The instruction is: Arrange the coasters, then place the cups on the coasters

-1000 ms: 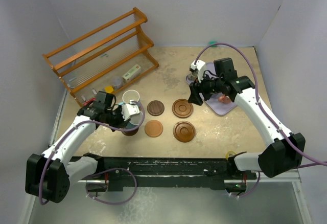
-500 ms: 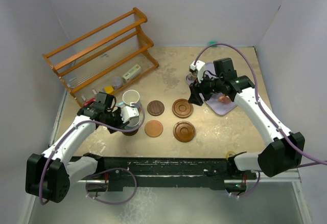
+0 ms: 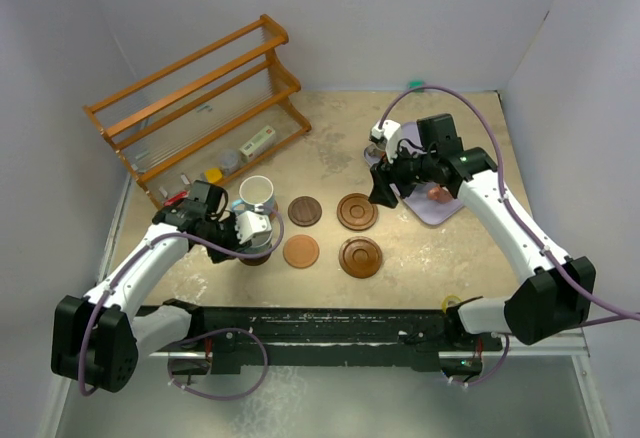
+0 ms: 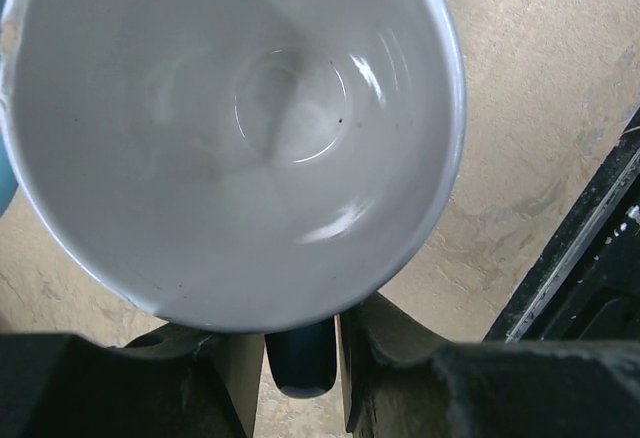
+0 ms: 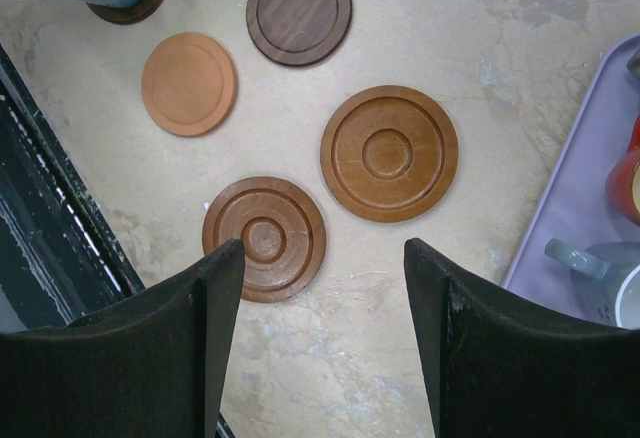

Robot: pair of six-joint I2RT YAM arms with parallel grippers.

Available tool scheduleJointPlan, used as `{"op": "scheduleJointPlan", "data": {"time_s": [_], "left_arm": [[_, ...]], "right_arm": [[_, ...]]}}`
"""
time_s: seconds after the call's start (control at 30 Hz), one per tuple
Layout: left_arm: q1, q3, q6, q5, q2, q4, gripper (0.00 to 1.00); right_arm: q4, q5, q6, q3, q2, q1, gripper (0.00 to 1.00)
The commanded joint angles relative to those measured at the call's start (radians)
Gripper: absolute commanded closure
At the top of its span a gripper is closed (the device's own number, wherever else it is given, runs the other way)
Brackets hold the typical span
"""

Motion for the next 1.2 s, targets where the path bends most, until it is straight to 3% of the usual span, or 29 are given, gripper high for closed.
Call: {"op": "scheduleJointPlan", "data": {"time_s": [0.0, 0.87, 1.17], "left_arm": [[0.002, 0.002, 0.033, 0.011, 0.004, -0.022, 0.7], [0.002, 0.006, 0.058, -0.09, -0.025, -0.101, 0.58], [0.002, 0.049, 0.088, -0.077, -0.03, -0.206, 0.56]], "right_arm": [[0.001, -0.029, -0.019, 0.021, 0.004, -0.003, 0.32], [-0.007, -0.004, -0.032, 0.024, 0.009, -0.003, 0.32], [0.054, 0.201, 0.057, 0.024, 0.014, -0.009, 0.33]]}}
